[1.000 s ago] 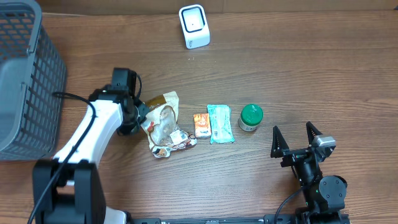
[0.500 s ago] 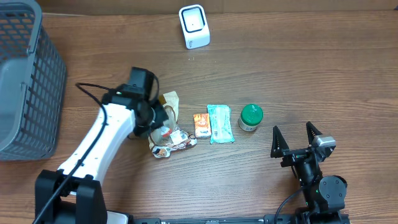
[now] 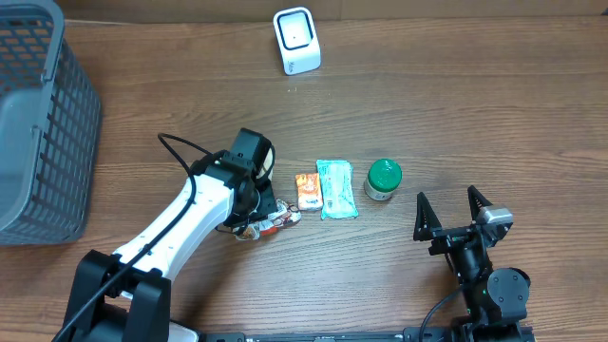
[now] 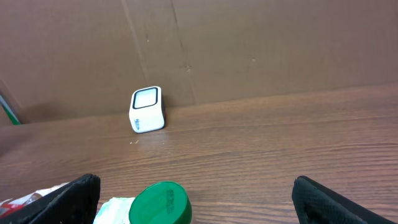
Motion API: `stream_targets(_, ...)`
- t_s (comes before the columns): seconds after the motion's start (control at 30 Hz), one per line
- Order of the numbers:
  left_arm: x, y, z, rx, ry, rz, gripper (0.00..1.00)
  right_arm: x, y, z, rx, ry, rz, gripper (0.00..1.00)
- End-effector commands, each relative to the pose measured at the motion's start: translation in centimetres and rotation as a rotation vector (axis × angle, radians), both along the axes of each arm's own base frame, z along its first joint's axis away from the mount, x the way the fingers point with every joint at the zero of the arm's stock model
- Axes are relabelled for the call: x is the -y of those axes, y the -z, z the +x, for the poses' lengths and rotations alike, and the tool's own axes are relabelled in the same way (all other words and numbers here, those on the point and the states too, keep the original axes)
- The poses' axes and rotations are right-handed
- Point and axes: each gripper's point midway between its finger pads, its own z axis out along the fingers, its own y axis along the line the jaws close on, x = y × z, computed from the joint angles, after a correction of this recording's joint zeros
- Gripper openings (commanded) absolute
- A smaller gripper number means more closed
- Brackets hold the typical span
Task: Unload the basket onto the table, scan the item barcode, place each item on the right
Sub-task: 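Adjust the bread bag and red stick, then lift the left gripper away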
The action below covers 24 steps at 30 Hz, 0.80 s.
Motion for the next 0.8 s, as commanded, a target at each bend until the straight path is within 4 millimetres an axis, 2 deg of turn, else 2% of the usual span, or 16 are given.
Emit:
stream_targets(0.0,-0.7,1.6,-0.8,-0.002,0.048,0.032,0.04,0.2,0.2,0.1,0.001,0.013,0.004,1.0)
stream_targets(0.1,-0.5,1.8,-0.5,0.013,0.06,0.027,0.05,0.2,0.2,0.1,0.0,0.013,0.004,1.0)
stream_targets(0.13,-0.5,1.8,-0.4,0.018,0.06,0.025,0.09,0.2,0.2,0.1,0.0,0.013,0.004,1.0)
stream_targets(0.23,-0.4,1.8,-0.3,0.025,0.06,0.023,0.35,0.2,0.2,0.1,0.0,0.013,0.004,1.0)
stream_targets(0.3,-0.4,1.7,-0.2,0.029,0.077,0.023,0.43,0.2,0.2,0.1,0.0,0.013,0.004,1.0)
stream_targets(0.57,-0.3,1.2,0.2,0.054,0.205,0.036,0.5,0.2,0.2,0.1,0.0,0.013,0.004,1.0)
stream_targets(0.77,0.2,-1.4,1.6,0.075,0.237,0.038,0.64,0.2,0.2,0.1,0.0,0.013,0.004,1.0)
